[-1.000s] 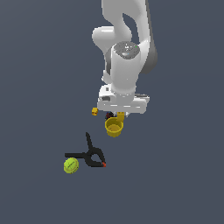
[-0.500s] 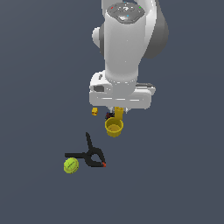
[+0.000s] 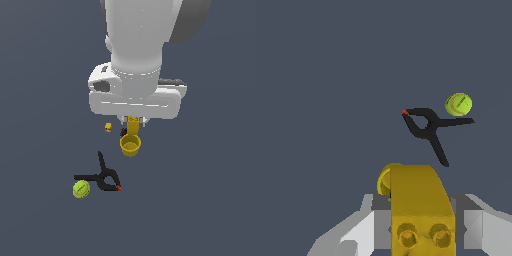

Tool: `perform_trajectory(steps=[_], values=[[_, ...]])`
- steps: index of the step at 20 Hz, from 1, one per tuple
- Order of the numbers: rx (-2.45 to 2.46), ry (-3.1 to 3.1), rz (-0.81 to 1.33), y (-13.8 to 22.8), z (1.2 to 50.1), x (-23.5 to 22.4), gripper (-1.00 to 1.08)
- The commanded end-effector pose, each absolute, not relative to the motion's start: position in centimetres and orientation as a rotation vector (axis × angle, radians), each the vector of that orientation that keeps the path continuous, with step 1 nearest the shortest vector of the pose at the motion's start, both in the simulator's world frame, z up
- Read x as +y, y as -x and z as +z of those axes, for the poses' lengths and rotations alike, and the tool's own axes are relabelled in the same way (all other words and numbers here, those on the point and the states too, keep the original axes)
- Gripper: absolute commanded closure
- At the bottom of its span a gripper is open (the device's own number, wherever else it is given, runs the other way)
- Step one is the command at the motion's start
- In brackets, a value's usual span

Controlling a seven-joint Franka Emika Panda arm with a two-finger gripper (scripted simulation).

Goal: Pick up a designated object from a clutter of objects.

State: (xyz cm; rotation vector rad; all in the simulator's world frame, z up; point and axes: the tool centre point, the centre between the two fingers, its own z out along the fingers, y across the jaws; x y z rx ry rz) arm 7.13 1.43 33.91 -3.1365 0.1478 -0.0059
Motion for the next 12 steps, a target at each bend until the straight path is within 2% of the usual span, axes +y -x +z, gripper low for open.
perform_trajectory(steps=[1,12], values=[[0.148,3.137,-0.004,-8.0,35.4,1.2,1.08],[0.148,3.138,-0.001,-10.7,39.6,0.5,1.08]])
